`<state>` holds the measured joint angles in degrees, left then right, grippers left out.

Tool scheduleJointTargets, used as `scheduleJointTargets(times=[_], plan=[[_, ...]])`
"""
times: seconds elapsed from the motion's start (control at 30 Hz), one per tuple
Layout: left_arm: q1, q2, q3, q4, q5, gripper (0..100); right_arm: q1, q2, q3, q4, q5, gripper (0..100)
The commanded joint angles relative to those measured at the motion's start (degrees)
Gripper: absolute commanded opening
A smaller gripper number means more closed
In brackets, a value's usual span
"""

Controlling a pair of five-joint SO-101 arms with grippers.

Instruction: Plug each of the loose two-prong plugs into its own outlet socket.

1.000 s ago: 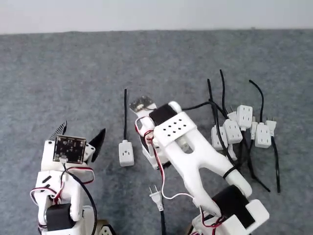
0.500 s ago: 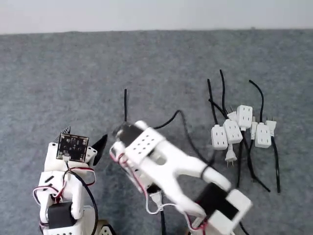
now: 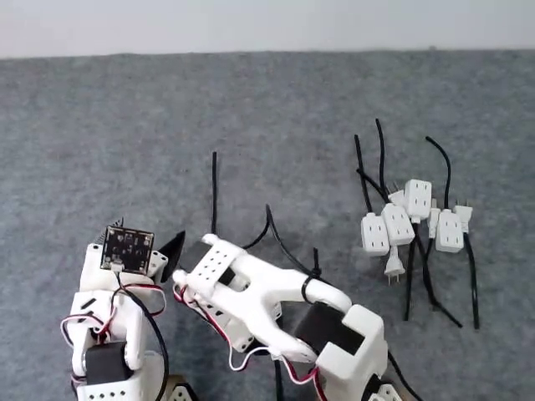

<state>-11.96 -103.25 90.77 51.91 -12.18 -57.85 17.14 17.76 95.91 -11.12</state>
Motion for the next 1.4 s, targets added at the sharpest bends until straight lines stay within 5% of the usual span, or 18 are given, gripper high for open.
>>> scheduleJointTargets(times=[0.0,0.43,0.87,1.37], plan=[[-0.3,-0.8,-0.7,-1.7,-0.5,36,-0.8,-0.6,-0.5,-0.7,-0.4,0.9],[-0.4,-0.9,-0.7,-1.8,-0.5,36,-0.7,-0.5,-0.4,-3.5,-0.5,0.9],[-6.2,-0.9,-2.5,-3.7,1.1,36,7.1,10.4,-1.1,-11.5,-0.4,0.9],[-6.3,-0.9,-2.4,-3.7,1.1,36,19.2,16.6,-22.6,-8.8,1.2,0.9]])
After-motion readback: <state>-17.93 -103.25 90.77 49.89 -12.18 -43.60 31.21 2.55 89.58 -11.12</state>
